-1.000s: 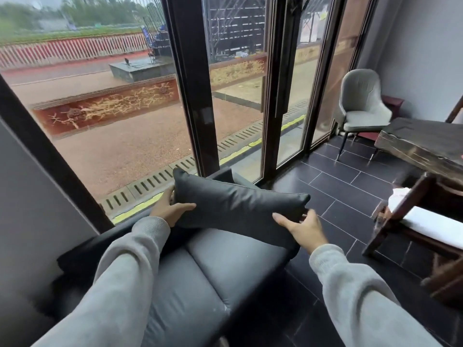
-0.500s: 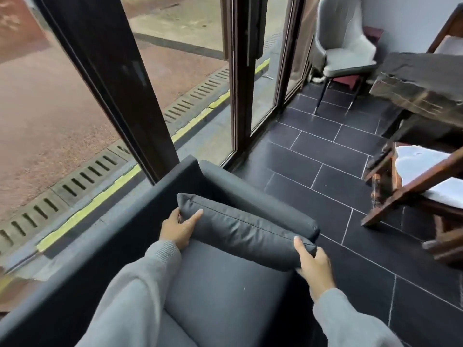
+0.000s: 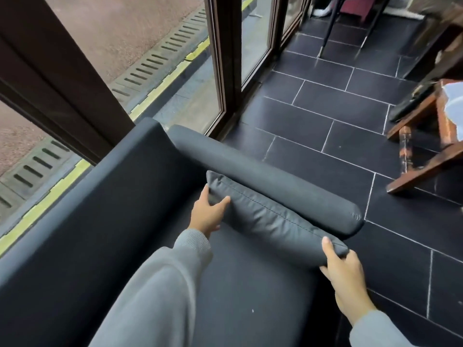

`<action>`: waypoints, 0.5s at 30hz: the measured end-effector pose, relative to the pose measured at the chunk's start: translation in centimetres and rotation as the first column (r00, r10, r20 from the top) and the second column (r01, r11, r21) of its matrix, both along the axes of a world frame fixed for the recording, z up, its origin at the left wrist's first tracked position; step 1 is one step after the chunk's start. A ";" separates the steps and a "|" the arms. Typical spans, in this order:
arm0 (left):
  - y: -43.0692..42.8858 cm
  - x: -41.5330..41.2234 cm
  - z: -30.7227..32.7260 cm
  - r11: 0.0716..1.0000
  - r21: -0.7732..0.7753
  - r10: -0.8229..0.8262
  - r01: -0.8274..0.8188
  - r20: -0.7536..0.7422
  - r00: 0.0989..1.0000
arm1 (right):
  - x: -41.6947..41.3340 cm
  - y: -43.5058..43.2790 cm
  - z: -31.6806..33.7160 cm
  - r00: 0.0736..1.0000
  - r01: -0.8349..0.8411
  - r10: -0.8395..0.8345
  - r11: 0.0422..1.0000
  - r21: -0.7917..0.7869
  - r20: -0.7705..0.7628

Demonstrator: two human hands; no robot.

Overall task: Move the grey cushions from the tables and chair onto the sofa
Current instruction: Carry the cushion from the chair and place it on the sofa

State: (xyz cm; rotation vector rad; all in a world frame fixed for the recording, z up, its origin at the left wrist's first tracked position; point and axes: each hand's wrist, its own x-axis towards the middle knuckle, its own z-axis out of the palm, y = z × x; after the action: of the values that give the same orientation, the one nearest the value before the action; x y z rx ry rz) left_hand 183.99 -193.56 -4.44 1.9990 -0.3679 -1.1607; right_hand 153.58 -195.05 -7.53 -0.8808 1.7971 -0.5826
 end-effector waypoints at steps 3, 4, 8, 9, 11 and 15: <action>-0.5 -0.4 -1.1 0.996 -0.064 0.066 -0.060 0.099 0.993 | 0.3 -0.3 -1.5 1.000 0.008 -0.009 0.999 -0.045 -0.016; -0.3 -0.5 -1.5 0.995 -0.076 0.081 -0.071 0.137 0.987 | 0.3 -0.3 -1.8 1.000 0.007 -0.008 0.998 -0.061 -0.016; 0.8 -1.3 -2.8 0.976 -0.148 0.199 -0.157 0.339 0.919 | 0.9 -0.1 -2.0 0.997 -0.077 0.073 0.991 -0.107 -0.037; 0.8 -1.3 -3.0 0.965 -0.171 0.249 -0.199 0.347 0.904 | 1.3 -0.1 -2.0 0.993 -0.109 0.103 0.988 -0.113 -0.052; 0.3 -0.6 -3.3 0.957 -0.172 0.276 -0.232 0.317 0.907 | 2.3 -0.5 -2.1 0.984 -0.160 0.148 0.980 -0.121 -0.101; -0.4 1.2 -3.7 0.999 -0.030 0.043 -0.034 0.373 0.927 | 2.9 -1.4 -2.3 0.976 -0.157 0.140 0.983 -0.092 -0.166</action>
State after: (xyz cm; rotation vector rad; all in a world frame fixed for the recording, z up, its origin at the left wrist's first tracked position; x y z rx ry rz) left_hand 185.21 -193.93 -8.15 2.1954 -0.5281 -0.7413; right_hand 156.52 -196.41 -9.83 -1.1510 1.8363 -0.5253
